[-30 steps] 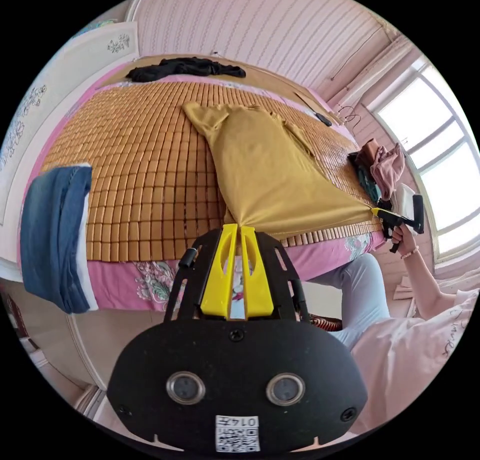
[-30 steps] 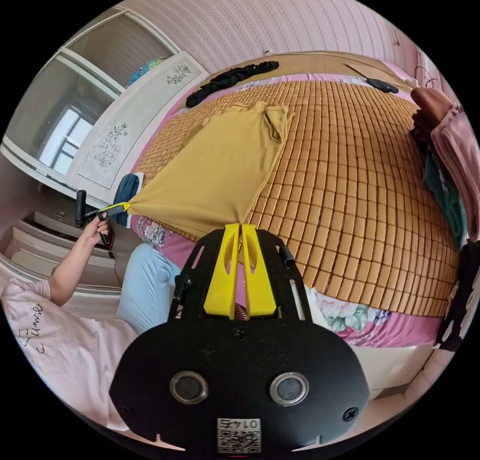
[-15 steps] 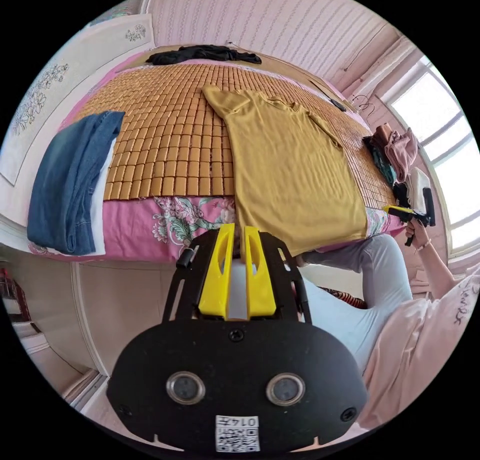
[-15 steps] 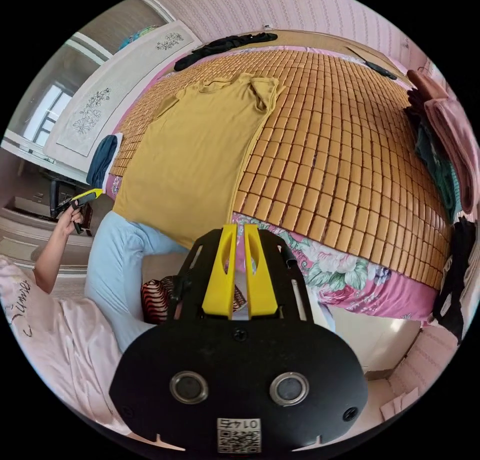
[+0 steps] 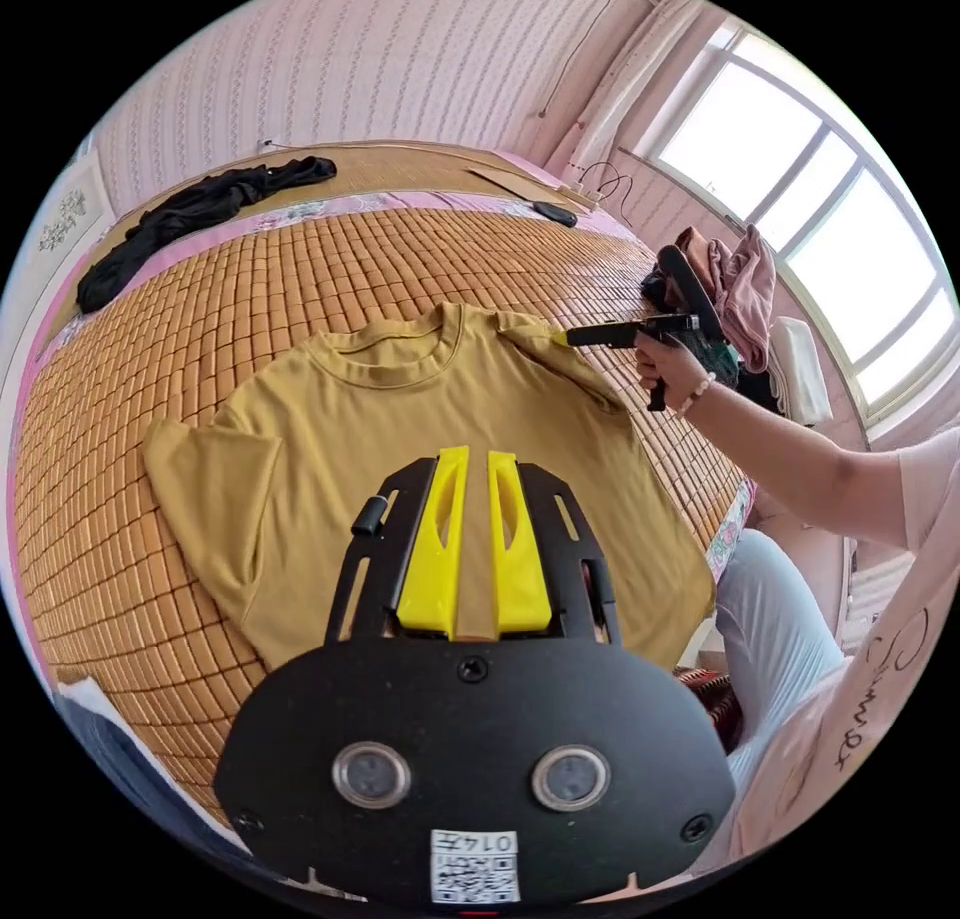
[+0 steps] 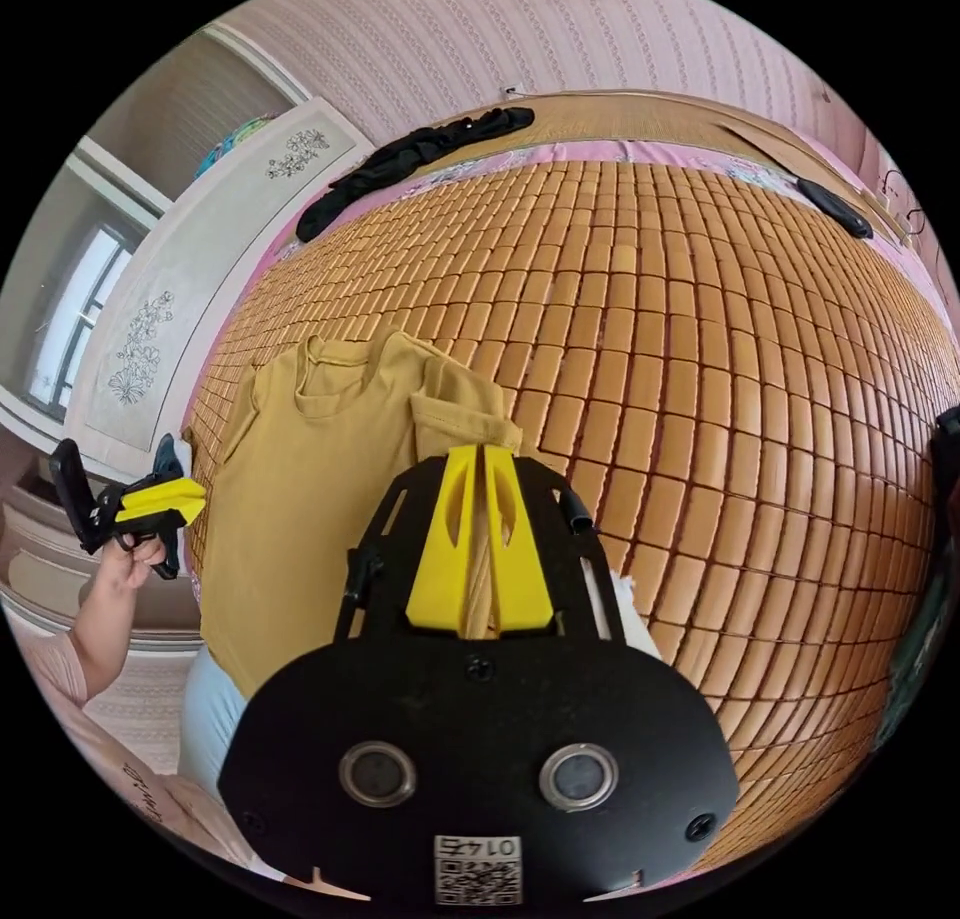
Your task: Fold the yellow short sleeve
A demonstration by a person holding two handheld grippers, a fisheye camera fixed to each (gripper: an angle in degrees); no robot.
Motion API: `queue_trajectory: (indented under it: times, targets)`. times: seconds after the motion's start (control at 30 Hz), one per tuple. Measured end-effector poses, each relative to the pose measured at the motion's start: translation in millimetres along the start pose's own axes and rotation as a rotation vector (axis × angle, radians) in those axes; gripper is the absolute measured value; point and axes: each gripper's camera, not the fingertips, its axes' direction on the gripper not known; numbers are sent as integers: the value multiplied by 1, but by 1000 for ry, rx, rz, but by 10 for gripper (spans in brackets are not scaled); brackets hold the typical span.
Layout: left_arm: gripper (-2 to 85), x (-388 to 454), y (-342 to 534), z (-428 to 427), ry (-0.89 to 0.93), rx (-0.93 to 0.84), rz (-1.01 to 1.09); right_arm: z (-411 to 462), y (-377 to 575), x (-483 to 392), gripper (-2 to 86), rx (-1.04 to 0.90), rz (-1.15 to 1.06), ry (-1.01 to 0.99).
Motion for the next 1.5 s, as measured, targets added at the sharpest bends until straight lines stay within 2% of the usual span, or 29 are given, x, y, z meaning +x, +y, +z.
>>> queue_trajectory:
  times: [0.1,0.2,0.27,0.37,0.47,0.53,0.63,0.8,1.0,1.2,1.33,1.4,1.5]
  targets:
    - [42,19,-42,35,33,-54,62,-50,25,39,-5,136,124,-35]
    - [43,45,-80,66,34,-103,150,-98,59,76,-2,209,250,11]
    - [44,57,-99,87,16,-133,177,-107,69,93,4,208,285,-34]
    - [46,60,-118,118,30,-162,149,-87,42,90,41,124,197,-119]
    - [52,57,-123,141,24,-161,128,-54,-10,68,91,44,82,-83]
    - [56,52,-125,158,5,-187,120,-32,-35,67,79,-7,69,-42]
    - [59,45,-130,176,11,-215,101,-37,-46,83,31,17,118,-56]
    - [60,61,-148,194,34,-185,209,-112,11,138,15,158,341,23]
    - [63,112,-176,263,96,-264,365,-109,55,200,22,109,534,22]
    - [70,168,-199,315,163,-281,488,-114,60,223,45,181,571,-13]
    - [67,197,-203,351,118,-347,555,-104,54,238,46,189,578,-61]
    - [29,208,-200,358,49,-338,625,-94,46,248,26,149,567,-79]
    - [-3,213,-202,355,83,-344,632,-94,47,259,16,183,585,-101]
